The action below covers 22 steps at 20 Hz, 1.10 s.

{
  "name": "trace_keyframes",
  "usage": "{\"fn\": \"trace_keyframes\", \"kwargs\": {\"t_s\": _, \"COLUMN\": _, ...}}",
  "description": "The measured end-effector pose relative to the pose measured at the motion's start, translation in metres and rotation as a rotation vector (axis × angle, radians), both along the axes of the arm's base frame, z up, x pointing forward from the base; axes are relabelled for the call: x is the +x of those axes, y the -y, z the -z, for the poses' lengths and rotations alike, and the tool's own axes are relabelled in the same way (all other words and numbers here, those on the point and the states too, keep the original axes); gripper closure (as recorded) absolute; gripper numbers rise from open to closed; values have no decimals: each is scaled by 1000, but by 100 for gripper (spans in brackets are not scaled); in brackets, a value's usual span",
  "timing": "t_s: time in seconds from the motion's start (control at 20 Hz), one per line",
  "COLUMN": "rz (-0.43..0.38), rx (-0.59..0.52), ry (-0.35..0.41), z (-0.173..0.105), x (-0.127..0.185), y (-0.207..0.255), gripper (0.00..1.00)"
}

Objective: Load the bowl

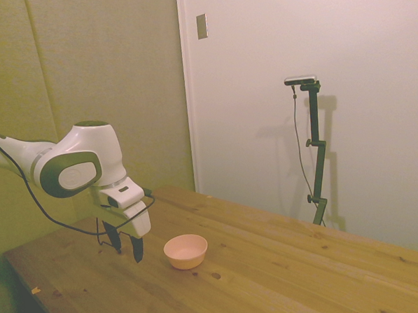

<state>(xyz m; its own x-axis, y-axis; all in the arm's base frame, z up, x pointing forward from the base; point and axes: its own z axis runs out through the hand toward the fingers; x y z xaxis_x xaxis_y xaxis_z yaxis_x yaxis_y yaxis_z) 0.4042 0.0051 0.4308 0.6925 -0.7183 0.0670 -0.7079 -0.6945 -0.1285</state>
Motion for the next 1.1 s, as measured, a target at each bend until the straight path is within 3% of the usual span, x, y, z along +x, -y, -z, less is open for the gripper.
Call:
{"fn": "trace_keyframes", "kwargs": {"t_s": 0.25, "rz": -2, "rx": -17, "ry": 20, "z": -11, "x": 14, "y": 7, "gripper": 0}}
{"fn": "trace_keyframes", "kwargs": {"t_s": 0.55, "rz": 41, "rx": -61, "ry": 63, "z": -19, "x": 54, "y": 11, "gripper": 0}}
{"fn": "trace_keyframes", "kwargs": {"t_s": 1.1, "rz": 126, "rx": -71, "ry": 95, "z": 18, "x": 108, "y": -2, "gripper": 0}}
